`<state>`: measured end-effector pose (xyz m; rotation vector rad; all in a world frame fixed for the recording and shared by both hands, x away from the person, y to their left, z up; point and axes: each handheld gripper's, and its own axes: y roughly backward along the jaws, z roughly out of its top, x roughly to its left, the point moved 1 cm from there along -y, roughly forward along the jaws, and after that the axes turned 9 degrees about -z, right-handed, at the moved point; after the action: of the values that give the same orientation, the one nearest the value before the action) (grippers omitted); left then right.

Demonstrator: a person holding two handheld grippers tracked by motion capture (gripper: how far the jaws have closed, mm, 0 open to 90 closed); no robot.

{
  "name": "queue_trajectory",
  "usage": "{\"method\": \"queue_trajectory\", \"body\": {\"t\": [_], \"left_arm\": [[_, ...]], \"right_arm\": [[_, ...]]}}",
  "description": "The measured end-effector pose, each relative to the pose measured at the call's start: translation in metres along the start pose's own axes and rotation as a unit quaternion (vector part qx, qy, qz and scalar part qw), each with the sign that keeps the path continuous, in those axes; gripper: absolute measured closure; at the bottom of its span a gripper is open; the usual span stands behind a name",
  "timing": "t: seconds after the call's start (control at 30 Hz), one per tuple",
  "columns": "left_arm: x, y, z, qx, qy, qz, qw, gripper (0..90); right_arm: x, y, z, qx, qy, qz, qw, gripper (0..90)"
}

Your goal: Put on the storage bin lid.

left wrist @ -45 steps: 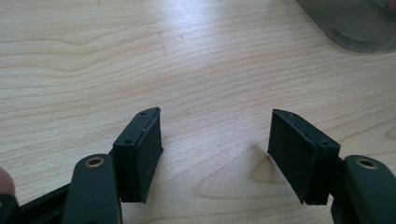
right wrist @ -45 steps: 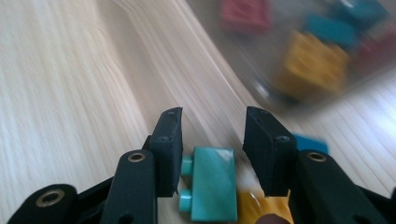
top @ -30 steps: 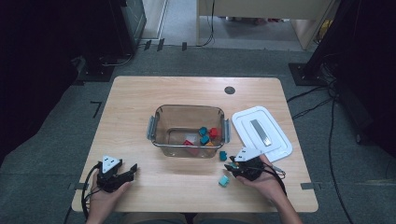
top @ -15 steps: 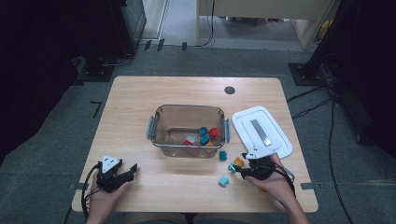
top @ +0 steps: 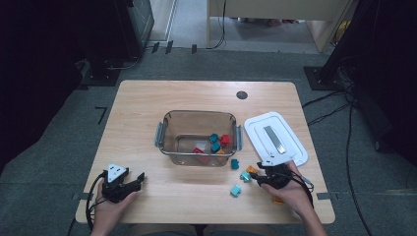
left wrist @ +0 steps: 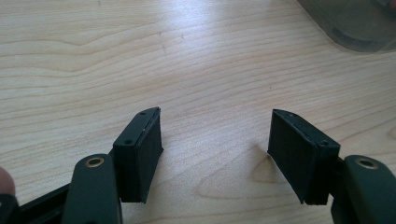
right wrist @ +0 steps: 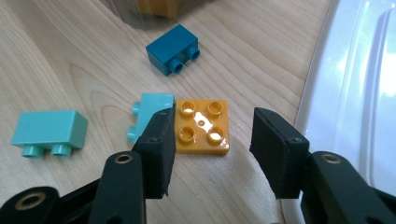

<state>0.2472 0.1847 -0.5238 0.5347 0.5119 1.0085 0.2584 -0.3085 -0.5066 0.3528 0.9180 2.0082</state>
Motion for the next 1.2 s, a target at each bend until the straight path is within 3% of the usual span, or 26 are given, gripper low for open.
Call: {"method": "queue_trajectory", "body": {"t": [0.23, 0.37, 0.57, 0.77, 0.9, 1.2], "left_arm": [[0.000, 0.000, 0.000, 0.000, -0.001, 0.001, 1.0000, 34.9], [-0.002, -0.001, 0.000, 0.005, -0.009, 0.001, 0.9999, 31.8], [-0.006, -0.003, 0.000, 0.016, -0.024, 0.006, 0.9996, 25.5], [-0.006, -0.003, 0.000, 0.023, -0.023, 0.011, 0.9994, 18.4], [-0.006, -0.004, 0.000, 0.027, -0.024, 0.011, 0.9993, 13.7], [-0.006, -0.004, 0.000, 0.028, -0.024, 0.012, 0.9993, 12.5]], "right_arm": [[0.005, -0.006, 0.002, 0.009, 0.010, 0.007, 0.9999, 50.2], [0.006, -0.009, 0.002, 0.017, 0.019, 0.002, 0.9997, 56.8], [0.004, -0.006, 0.002, 0.015, 0.012, 0.005, 0.9998, 60.0], [-0.006, 0.003, 0.007, -0.003, -0.010, -0.001, 0.9999, 60.1], [-0.010, 0.012, 0.014, -0.013, -0.012, -0.004, 0.9998, 60.1], [-0.020, 0.035, 0.038, -0.037, -0.023, -0.006, 0.9990, 60.0]]}}
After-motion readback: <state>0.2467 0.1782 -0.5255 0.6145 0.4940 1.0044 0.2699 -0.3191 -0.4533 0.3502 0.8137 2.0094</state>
